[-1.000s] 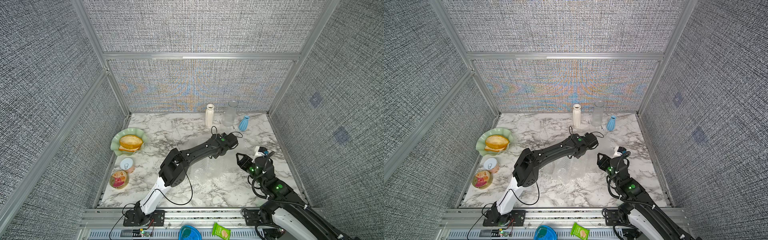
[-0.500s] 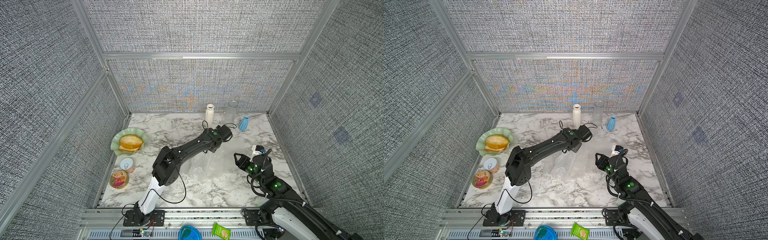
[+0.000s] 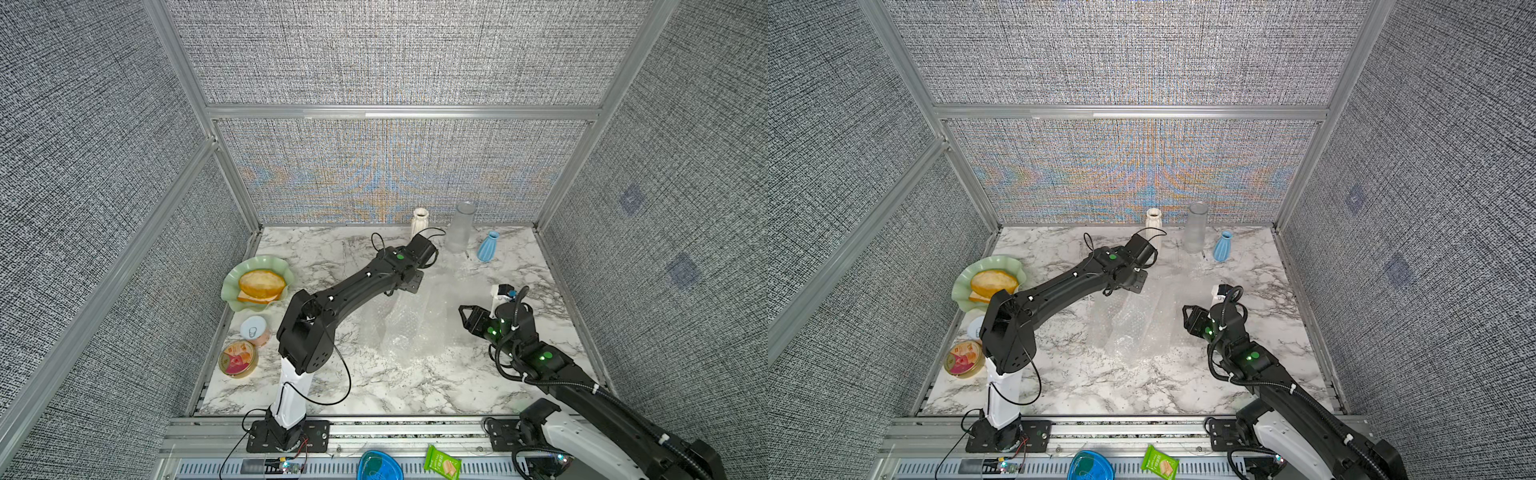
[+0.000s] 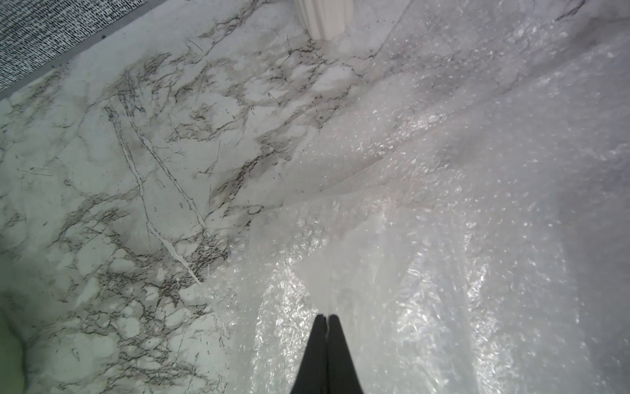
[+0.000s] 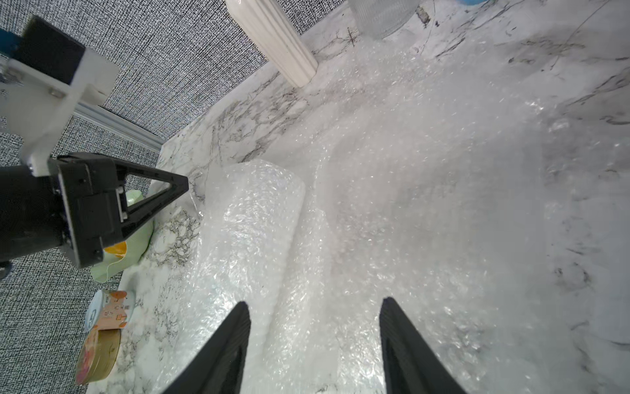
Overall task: Unwrap the vase from the bubble wrap
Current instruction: Unwrap the bubble wrap.
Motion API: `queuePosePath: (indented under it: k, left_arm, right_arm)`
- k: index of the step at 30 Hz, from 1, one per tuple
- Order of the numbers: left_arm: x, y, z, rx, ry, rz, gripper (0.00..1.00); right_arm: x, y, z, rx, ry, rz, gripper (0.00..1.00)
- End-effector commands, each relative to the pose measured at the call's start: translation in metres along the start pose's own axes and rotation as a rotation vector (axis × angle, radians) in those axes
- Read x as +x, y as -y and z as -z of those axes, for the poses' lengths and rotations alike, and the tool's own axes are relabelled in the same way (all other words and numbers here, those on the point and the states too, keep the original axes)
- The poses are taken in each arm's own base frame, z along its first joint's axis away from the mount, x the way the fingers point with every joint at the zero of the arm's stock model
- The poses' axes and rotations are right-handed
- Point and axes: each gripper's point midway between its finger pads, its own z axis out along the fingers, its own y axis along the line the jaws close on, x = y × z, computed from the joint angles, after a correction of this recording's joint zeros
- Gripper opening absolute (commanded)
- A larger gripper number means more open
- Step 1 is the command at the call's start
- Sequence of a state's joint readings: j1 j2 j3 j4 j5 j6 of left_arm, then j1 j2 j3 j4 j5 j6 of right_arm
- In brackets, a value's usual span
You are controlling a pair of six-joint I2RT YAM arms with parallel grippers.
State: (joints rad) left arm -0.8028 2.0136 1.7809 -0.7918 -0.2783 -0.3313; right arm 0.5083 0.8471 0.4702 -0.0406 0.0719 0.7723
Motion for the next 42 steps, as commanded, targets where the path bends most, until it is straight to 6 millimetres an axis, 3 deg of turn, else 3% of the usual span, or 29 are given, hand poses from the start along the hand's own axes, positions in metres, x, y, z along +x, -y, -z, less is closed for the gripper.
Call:
queuePosePath:
  k: [1,9,16,20,22,28,31,35,39,42]
  left_arm:
    - [-0.009,0.002,0.000,0.061,0.034,0.037,0.00]
    - [0.004,-0.027,-0.018,0.134,0.025,0.134,0.00]
    - [0.018,-0.040,-0.035,0.191,0.004,0.208,0.00]
    - [0.022,-0.050,-0.035,0.191,0.003,0.245,0.21]
    - [0.019,-0.057,-0.028,0.190,0.027,0.267,0.36]
    - [0.014,-0.074,0.014,0.197,0.116,0.293,0.59]
    - [0.023,-0.076,0.042,0.231,0.184,0.305,0.64]
    - [0.041,-0.058,0.081,0.382,0.313,0.257,0.66]
    - [0.067,-0.040,0.105,0.464,0.418,0.191,0.70]
    - [0.086,-0.026,0.109,0.447,0.423,0.142,0.70]
  right_arm:
    - [-0.002,-0.006,-0.001,-0.020,-0.002,0.015,0.56]
    - [0.001,-0.008,-0.005,-0.011,-0.033,0.025,0.56]
    - [0.004,-0.014,-0.009,0.007,-0.055,0.046,0.56]
    - [0.010,-0.020,-0.014,0.037,-0.084,0.086,0.56]
    - [0.014,-0.023,-0.018,0.052,-0.109,0.102,0.56]
    - [0.027,-0.031,-0.031,0.104,-0.200,0.150,0.56]
    - [0.028,-0.035,-0.034,0.098,-0.206,0.148,0.56]
    - [0.028,-0.036,-0.036,0.095,-0.201,0.135,0.56]
    - [0.025,-0.033,-0.037,0.106,-0.189,0.117,0.56]
    - [0.024,-0.031,-0.038,0.108,-0.183,0.105,0.56]
